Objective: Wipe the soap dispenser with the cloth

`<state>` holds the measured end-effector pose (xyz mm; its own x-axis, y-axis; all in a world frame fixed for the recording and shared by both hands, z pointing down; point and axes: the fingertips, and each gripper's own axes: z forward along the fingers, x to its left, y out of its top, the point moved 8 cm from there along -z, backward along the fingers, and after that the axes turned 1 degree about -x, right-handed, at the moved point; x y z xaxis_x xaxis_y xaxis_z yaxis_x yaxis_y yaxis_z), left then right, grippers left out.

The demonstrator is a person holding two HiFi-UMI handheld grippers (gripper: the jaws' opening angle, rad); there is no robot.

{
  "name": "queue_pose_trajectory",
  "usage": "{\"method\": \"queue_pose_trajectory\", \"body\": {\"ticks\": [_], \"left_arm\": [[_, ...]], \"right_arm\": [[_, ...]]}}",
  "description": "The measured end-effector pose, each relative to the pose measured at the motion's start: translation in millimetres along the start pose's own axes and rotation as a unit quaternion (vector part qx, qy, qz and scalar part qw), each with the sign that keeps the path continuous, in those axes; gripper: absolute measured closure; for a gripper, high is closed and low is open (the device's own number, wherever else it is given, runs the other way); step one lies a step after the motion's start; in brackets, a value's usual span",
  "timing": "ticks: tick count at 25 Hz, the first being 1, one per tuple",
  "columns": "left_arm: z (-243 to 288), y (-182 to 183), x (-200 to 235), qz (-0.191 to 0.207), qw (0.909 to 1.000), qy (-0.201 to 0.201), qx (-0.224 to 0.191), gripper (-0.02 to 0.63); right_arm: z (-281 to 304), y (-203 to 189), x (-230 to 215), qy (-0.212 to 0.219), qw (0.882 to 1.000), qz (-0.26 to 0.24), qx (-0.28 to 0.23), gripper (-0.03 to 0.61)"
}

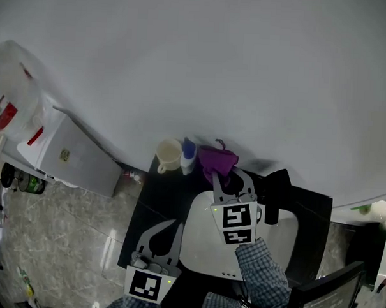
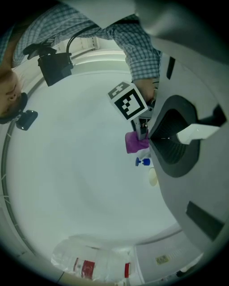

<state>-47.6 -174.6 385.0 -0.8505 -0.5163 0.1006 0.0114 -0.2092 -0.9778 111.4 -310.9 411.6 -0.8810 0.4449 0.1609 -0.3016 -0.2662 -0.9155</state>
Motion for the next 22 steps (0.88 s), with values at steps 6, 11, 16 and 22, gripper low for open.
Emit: {"method": "queue_pose_trajectory", "body": {"ticks": [6,11,16,22], "left_arm": [[1,-3,4,-0.001,0.9999,0.006,0.008,0.612],[4,-2,3,0.003,1.0000,0.003,0.007,0.612],[5,-4,3,0.001,0.9999,0.005,0.010,0.612],[3,-8,4,0.000,0.9998,0.010,0.018,0.612]], "right_arm": [[11,-11,-28,-0.041,0.999,0.014,0.016,0.503],[18,-37,-47,-0.071,0.996,0.038,0.041,0.503],[25,-64,-56,-0.089,0.991,0.061,0.075,0.503],[32,-104,-56,-0.095,0.983,0.090,0.128,0.503]]}}
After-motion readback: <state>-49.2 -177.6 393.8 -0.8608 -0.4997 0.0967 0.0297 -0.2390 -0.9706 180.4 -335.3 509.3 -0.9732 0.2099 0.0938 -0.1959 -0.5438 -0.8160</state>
